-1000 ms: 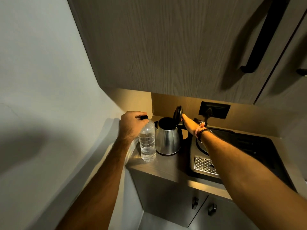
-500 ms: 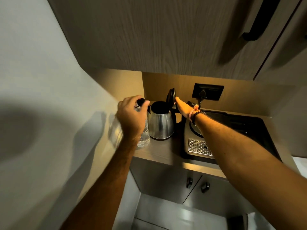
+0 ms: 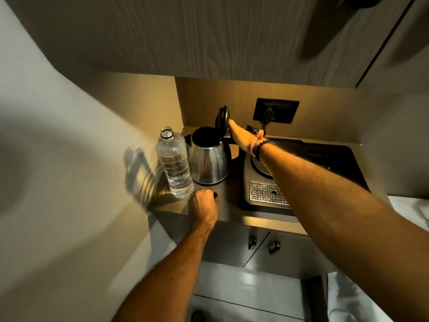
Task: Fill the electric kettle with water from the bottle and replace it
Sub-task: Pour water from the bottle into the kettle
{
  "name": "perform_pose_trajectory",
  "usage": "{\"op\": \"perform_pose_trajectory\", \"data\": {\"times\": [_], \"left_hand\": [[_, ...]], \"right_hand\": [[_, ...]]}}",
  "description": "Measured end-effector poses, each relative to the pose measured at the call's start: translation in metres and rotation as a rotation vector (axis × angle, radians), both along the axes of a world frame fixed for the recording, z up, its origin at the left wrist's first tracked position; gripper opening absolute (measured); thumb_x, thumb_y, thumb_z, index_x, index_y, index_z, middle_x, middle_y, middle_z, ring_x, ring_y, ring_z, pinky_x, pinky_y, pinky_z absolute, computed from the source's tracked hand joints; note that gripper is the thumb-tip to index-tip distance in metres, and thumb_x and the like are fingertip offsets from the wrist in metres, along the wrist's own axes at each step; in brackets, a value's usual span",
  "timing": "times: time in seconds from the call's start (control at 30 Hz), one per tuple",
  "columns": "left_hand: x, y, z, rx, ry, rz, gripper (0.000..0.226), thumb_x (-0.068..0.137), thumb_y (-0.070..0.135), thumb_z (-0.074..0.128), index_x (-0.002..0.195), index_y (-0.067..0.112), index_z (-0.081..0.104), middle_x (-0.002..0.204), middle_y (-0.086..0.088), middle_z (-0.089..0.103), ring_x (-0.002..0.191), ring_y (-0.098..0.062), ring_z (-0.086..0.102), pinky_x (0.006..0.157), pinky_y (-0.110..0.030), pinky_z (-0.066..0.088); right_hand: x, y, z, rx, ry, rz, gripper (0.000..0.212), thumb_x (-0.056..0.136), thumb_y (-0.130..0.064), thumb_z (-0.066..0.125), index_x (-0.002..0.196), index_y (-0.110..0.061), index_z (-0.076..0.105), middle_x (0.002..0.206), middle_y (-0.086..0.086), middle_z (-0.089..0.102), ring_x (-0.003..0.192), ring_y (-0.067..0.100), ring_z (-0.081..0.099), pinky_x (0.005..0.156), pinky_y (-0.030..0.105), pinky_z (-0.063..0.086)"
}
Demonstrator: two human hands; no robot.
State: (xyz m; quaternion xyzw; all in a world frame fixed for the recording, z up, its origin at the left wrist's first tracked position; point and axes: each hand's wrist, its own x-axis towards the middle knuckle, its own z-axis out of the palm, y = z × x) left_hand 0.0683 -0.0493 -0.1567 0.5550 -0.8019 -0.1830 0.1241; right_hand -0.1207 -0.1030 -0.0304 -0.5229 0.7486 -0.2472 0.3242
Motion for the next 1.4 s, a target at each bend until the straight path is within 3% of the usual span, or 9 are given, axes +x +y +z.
{"op": "perform_pose_trajectory", "data": {"times": [0.13, 0.27, 0.37, 0.43, 0.53, 0.67, 0.83, 1.2, 1.4], "left_hand": [[0.002, 0.0, 0.004, -0.037, 0.083, 0.026, 0.023, 0.084, 0.031, 0.076, 0.097, 0.013, 0.076, 0.102, -0.006, 0.071, 0.096, -0.031, 0.067, 0.074, -0.04, 0.054], [0.026, 0.007, 0.019, -0.408, 0.358, 0.088, 0.039, 0.074, 0.032, 0.086, 0.063, 0.014, 0.054, 0.065, -0.002, 0.054, 0.058, -0.021, 0.05, 0.052, -0.026, 0.03], [0.044, -0.004, 0.028, -0.557, 0.612, 0.373, 0.051, 0.069, 0.043, 0.088, 0.079, 0.012, 0.048, 0.078, -0.007, 0.056, 0.07, -0.021, 0.049, 0.062, -0.02, 0.031], [0.048, -0.013, 0.034, -0.488, 0.737, 0.548, 0.072, 0.059, 0.05, 0.091, 0.099, 0.006, 0.051, 0.1, -0.013, 0.057, 0.087, -0.026, 0.054, 0.07, -0.029, 0.046], [0.04, -0.028, 0.049, -0.308, 0.79, 0.537, 0.106, 0.049, 0.051, 0.095, 0.13, 0.004, 0.044, 0.126, -0.016, 0.053, 0.111, -0.029, 0.056, 0.091, -0.043, 0.054], [0.027, -0.054, 0.068, -0.251, 0.877, 0.453, 0.116, 0.046, 0.042, 0.099, 0.14, 0.007, 0.04, 0.134, -0.014, 0.059, 0.12, -0.029, 0.06, 0.098, -0.028, 0.046], [0.027, -0.072, 0.076, -0.283, 0.747, 0.399, 0.098, 0.055, 0.032, 0.097, 0.134, 0.004, 0.048, 0.118, -0.02, 0.07, 0.104, -0.039, 0.069, 0.088, -0.036, 0.054], [0.064, -0.082, 0.109, -0.108, 0.239, -0.04, 0.09, 0.052, 0.051, 0.084, 0.129, 0.031, 0.042, 0.115, -0.007, 0.071, 0.098, -0.032, 0.068, 0.08, -0.036, 0.055], [0.06, -0.094, 0.141, 0.082, -0.073, -0.041, 0.093, 0.051, 0.052, 0.083, 0.131, 0.029, 0.039, 0.119, -0.011, 0.064, 0.097, -0.029, 0.058, 0.081, -0.04, 0.052]], "right_hand": [[0.0, -0.003, 0.003, -0.012, -0.026, -0.003, 0.092, 0.067, -0.082, 0.003, 0.143, -0.04, 0.032, 0.156, 0.005, 0.036, 0.144, 0.034, 0.03, 0.113, 0.068, -0.001], [-0.002, -0.003, 0.002, -0.029, -0.023, -0.003, 0.086, 0.073, -0.08, 0.003, 0.143, -0.041, 0.033, 0.157, 0.003, 0.035, 0.145, 0.034, 0.027, 0.111, 0.07, -0.009], [-0.001, -0.001, 0.003, -0.035, 0.012, -0.015, 0.076, 0.082, -0.074, 0.003, 0.144, -0.041, 0.033, 0.157, 0.002, 0.035, 0.145, 0.035, 0.027, 0.107, 0.068, -0.014], [-0.001, -0.001, 0.001, -0.047, 0.019, -0.016, 0.074, 0.083, -0.072, 0.003, 0.144, -0.041, 0.032, 0.156, 0.003, 0.036, 0.144, 0.035, 0.029, 0.107, 0.067, -0.014], [-0.001, -0.001, 0.002, -0.029, 0.014, -0.01, 0.075, 0.082, -0.073, 0.003, 0.141, -0.039, 0.036, 0.156, 0.003, 0.037, 0.143, 0.035, 0.03, 0.108, 0.067, -0.012], [-0.002, -0.002, 0.001, -0.023, 0.01, -0.015, 0.077, 0.082, -0.074, 0.003, 0.143, -0.039, 0.034, 0.157, 0.002, 0.034, 0.144, 0.034, 0.03, 0.109, 0.068, -0.011], [-0.001, -0.002, 0.001, -0.04, 0.012, 0.034, 0.083, 0.075, -0.073, 0.009, 0.149, -0.036, 0.024, 0.157, 0.008, 0.034, 0.141, 0.037, 0.034, 0.113, 0.069, 0.009], [-0.005, -0.001, -0.001, -0.049, 0.074, 0.039, 0.076, 0.082, -0.065, 0.009, 0.148, -0.033, 0.028, 0.154, 0.01, 0.038, 0.14, 0.039, 0.034, 0.109, 0.069, -0.005], [-0.005, -0.002, -0.001, -0.041, 0.067, 0.064, 0.078, 0.079, -0.064, 0.012, 0.147, -0.031, 0.03, 0.15, 0.015, 0.041, 0.137, 0.041, 0.039, 0.114, 0.067, 0.009]]}}
